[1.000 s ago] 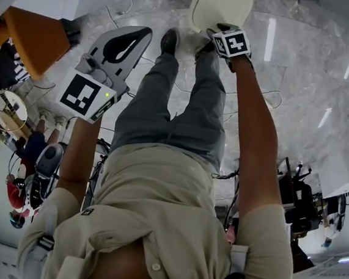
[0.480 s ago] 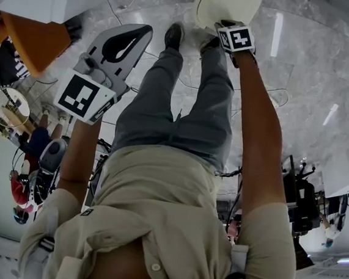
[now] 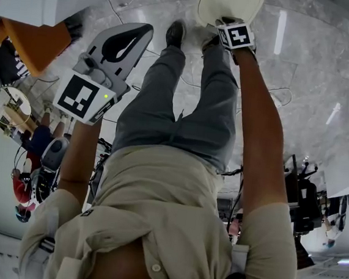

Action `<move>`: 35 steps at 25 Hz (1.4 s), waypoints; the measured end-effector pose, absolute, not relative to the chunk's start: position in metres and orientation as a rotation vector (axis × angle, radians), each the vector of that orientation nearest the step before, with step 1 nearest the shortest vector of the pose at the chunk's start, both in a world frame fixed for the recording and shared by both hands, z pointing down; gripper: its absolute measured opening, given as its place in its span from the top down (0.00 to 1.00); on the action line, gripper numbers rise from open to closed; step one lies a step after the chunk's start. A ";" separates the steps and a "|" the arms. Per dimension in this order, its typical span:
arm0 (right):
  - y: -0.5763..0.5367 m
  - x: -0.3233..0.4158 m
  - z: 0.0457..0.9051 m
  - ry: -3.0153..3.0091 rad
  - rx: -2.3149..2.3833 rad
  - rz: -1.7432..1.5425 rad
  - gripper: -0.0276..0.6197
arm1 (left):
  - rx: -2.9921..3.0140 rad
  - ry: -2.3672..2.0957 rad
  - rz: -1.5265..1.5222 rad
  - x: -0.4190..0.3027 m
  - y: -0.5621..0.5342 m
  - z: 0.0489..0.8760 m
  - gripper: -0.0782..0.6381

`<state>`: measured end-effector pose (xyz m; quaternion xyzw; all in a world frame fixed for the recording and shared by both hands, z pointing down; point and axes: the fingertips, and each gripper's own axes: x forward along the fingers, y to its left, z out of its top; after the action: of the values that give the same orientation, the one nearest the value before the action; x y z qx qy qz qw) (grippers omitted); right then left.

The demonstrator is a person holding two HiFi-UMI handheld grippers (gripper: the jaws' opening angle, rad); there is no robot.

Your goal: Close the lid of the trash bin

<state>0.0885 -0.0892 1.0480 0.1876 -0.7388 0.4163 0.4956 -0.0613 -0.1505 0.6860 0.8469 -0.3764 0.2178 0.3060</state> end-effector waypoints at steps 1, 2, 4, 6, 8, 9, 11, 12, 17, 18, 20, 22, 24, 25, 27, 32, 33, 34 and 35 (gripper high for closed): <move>-0.089 0.088 1.049 -1.791 0.454 1.007 0.82 | 2.242 -0.995 0.577 -0.061 -0.151 0.687 0.87; -0.088 0.087 1.050 -1.790 0.455 1.007 0.82 | 2.244 -0.993 0.577 -0.060 -0.150 0.687 0.87; -0.087 0.088 1.052 -1.784 0.461 1.007 0.82 | 2.246 -0.992 0.575 -0.058 -0.150 0.686 0.87; -0.089 0.092 1.055 -1.785 0.468 1.005 0.84 | 2.246 -0.993 0.577 -0.055 -0.151 0.688 0.87; -0.091 0.096 1.058 -1.793 0.461 1.009 0.84 | 2.245 -0.995 0.583 -0.051 -0.153 0.691 0.87; -0.090 0.095 1.058 -1.795 0.453 1.016 0.84 | 2.246 -0.996 0.587 -0.050 -0.153 0.690 0.87; -0.089 0.092 1.057 -1.789 0.438 1.029 0.82 | 2.248 -0.998 0.594 -0.051 -0.154 0.687 0.87; -0.089 0.091 1.056 -1.783 0.435 1.035 0.81 | 2.245 -0.995 0.605 -0.053 -0.153 0.686 0.87; -0.092 0.090 1.036 -1.780 0.432 1.012 0.81 | 2.220 -0.957 0.650 -0.065 -0.143 0.674 0.87; -0.093 0.090 1.029 -1.783 0.430 1.003 0.81 | 2.219 -0.955 0.637 -0.066 -0.143 0.669 0.87; -0.098 0.091 1.011 -1.794 0.437 0.984 0.81 | 2.228 -0.948 0.617 -0.066 -0.144 0.657 0.87; -0.108 0.093 0.987 -1.814 0.464 0.955 0.81 | 2.261 -0.950 0.600 -0.067 -0.147 0.639 0.87; -0.116 0.094 0.958 -1.837 0.496 0.915 0.81 | 2.323 -0.956 0.579 -0.068 -0.151 0.617 0.87; -0.119 0.094 0.942 -1.853 0.510 0.895 0.81 | 2.364 -0.959 0.568 -0.068 -0.154 0.605 0.87; -0.126 0.093 0.911 -1.889 0.537 0.868 0.82 | 2.422 -0.961 0.551 -0.067 -0.159 0.583 0.87; -0.151 0.092 0.817 -2.002 0.676 0.845 0.85 | 2.500 -0.976 0.509 -0.060 -0.165 0.525 0.87; -0.157 0.092 0.793 -2.033 0.714 0.837 0.86 | 2.516 -0.980 0.499 -0.059 -0.165 0.513 0.87; -0.164 0.092 0.769 -2.066 0.754 0.824 0.87 | 2.532 -0.986 0.487 -0.059 -0.166 0.501 0.87; -0.169 0.091 0.745 -2.102 0.793 0.808 0.88 | 2.549 -0.992 0.476 -0.060 -0.166 0.490 0.87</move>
<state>0.0914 -0.1691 0.7449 0.3089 -0.8186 0.3145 0.3682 -0.0596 -0.1656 0.4898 0.9028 -0.3514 0.1686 0.1818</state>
